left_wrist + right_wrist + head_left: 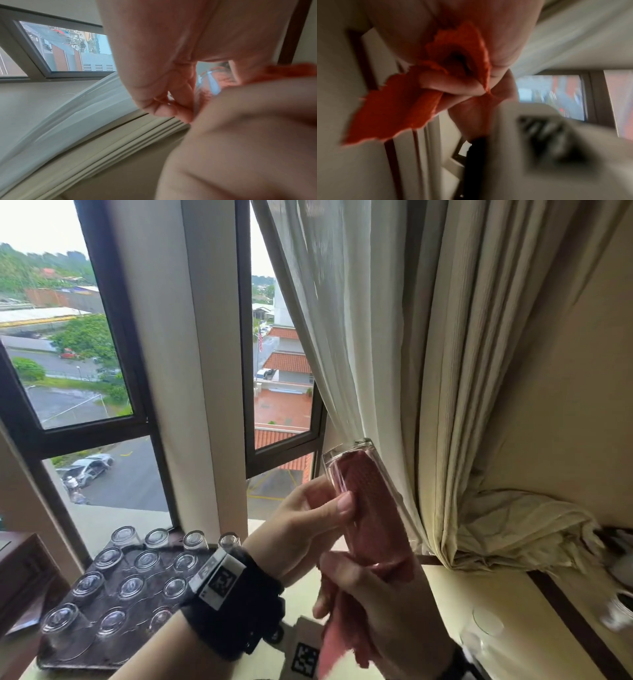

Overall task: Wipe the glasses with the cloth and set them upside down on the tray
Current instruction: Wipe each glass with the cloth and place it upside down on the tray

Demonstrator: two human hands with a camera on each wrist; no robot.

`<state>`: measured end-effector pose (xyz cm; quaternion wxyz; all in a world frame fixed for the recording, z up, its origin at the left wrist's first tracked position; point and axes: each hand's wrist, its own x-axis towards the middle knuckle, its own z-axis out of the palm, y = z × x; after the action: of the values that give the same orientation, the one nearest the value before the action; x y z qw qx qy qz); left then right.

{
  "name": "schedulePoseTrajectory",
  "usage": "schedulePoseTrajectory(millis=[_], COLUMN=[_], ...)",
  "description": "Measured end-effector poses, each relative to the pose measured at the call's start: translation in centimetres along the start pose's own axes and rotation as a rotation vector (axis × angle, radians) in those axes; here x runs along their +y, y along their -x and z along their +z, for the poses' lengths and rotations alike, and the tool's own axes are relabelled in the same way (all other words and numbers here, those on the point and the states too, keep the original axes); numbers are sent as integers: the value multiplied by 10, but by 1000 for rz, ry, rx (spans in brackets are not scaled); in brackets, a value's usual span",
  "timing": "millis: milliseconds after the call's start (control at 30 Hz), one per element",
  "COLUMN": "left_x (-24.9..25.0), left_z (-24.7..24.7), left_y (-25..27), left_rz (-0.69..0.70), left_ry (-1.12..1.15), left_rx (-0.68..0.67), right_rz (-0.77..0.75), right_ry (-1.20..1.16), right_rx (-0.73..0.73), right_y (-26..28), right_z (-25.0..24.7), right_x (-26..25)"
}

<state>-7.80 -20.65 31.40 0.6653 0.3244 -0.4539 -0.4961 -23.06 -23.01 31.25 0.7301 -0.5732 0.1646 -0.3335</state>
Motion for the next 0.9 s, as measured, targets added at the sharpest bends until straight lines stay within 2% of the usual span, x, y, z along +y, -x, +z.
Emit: schedulePoseTrajectory(millis=[33,100,167,200,233,267,300,367,433,500,533,633,700,767,900], left_x=[-1,0,4,5,4,2,0,-3,-8,-11,-10,-2,0,0,-5], left_z=[2,8,17,17,15,8,1,-8,-12,-12,-12,-5,-2,-7,-19], left_y=[-2,-6,-10,-11,-13,-14,-14,-10,-8,-9,-12,-23,-30,-34,-32], left_rz=[-15,-23,-18,-20,-37,-55,-66,-62,-44,-19,-22,-38,-48,-88,-93], left_ry=[-58,-267,-404,-429,-439,-408,-311,-33,172,176,96,-313,-475,-446,-39], left_rx=[109,274,362,363,343,299,220,15,-132,-77,18,293,369,328,112], right_rz=[-58,-267,-399,-459,-465,-376,-329,-89,22,28,-21,-297,-327,-236,41], right_ry=[157,679,1120,1218,1196,1069,896,443,227,152,248,897,1128,921,277], right_rx=[-5,59,172,232,226,145,116,-9,-78,-59,-38,119,171,126,-78], right_y=[-5,-17,-30,-33,-33,-29,-27,-18,-9,-15,-22,-41,-49,-51,-50], right_z=[-5,-21,-32,-36,-33,-26,-22,-14,-5,-4,-7,-26,-36,-28,-28], right_x=[4,16,23,28,29,19,13,3,-10,-6,0,17,26,18,0])
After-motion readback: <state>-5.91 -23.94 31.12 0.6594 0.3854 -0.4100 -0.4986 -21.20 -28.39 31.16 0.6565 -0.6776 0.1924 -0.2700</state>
